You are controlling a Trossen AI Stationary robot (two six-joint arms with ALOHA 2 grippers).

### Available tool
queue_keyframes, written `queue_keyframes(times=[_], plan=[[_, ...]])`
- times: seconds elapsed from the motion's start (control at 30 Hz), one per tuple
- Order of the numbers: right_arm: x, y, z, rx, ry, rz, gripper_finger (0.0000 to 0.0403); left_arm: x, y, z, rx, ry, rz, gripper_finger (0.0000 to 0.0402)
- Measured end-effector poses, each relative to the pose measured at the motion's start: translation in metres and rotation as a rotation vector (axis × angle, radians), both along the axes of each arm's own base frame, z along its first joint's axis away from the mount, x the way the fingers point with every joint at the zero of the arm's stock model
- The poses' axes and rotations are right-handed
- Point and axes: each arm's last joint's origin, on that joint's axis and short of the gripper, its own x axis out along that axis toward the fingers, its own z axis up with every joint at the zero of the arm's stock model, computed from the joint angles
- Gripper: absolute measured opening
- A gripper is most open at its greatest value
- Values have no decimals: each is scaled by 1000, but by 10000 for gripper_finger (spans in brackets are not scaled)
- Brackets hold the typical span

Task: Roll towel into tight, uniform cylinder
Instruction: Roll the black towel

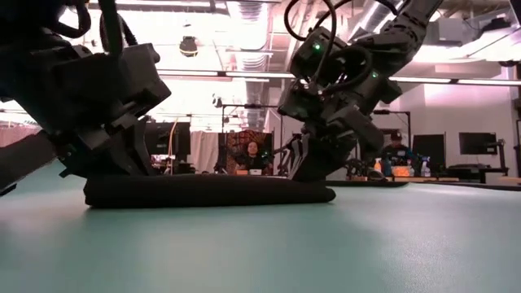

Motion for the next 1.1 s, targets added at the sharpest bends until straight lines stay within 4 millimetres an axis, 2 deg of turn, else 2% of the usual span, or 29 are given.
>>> queue_keyframes(times=[0.13,0.33,0.7,0.87,1.1], plan=[[0,4,-1,13,3,-20,37,-6,5,-7,62,31,-73,0],[3,11,4,16,-42,-44,38,-13,18,-21,27,-11,-78,0],[10,18,6,38,-134,-99,38,-10,18,-21,13,-62,-91,0],[7,20,3,30,-78,-132,38,-10,18,-22,16,-45,-103,0],[1,29,1,49,1,-192,38,-5,19,-20,72,1,-238,0]])
